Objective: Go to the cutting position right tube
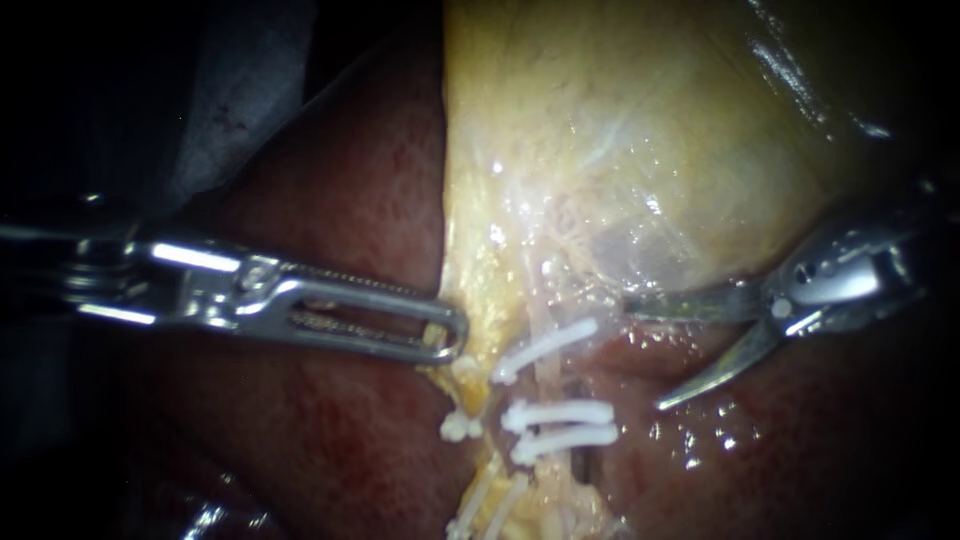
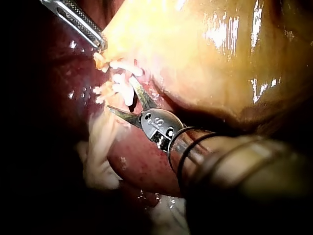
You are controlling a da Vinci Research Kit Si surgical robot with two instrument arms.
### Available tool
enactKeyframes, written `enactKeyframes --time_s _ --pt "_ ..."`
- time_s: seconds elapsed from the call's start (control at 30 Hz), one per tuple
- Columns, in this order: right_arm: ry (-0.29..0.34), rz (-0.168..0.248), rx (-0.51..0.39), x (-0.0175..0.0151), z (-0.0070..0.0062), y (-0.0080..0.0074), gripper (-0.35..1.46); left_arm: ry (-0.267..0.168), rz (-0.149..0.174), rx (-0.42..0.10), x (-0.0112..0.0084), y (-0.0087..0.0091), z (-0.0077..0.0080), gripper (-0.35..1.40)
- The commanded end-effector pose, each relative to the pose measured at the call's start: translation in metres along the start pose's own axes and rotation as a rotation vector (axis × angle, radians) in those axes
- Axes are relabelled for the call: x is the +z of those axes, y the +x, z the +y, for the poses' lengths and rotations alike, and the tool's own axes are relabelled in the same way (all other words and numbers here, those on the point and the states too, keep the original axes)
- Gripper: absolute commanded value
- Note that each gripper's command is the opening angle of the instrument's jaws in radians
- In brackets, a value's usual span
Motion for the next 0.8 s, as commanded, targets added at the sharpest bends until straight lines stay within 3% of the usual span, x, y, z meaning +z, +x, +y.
enactKeyframes --time_s 0.03,0.33,0.57,0.8 --pt "0.006 -0.002 0.009 0.0004 0.0000 -0.0001 1.10 0.000 -0.002 -0.002 -0.0002 0.0000 -0.0001 -0.35" --pt "0.054 -0.053 0.081 0.0042 -0.0007 -0.0019 0.94 -0.001 -0.005 -0.007 -0.0018 -0.0004 -0.0010 -0.35" --pt "0.066 -0.091 0.106 0.0057 -0.0001 -0.0032 0.88 -0.001 -0.006 -0.009 -0.0024 -0.0004 -0.0015 -0.35" --pt "0.068 -0.095 0.112 0.0064 0.0008 -0.0032 0.83 -0.001 -0.006 -0.011 -0.0025 -0.0003 -0.0022 -0.35"
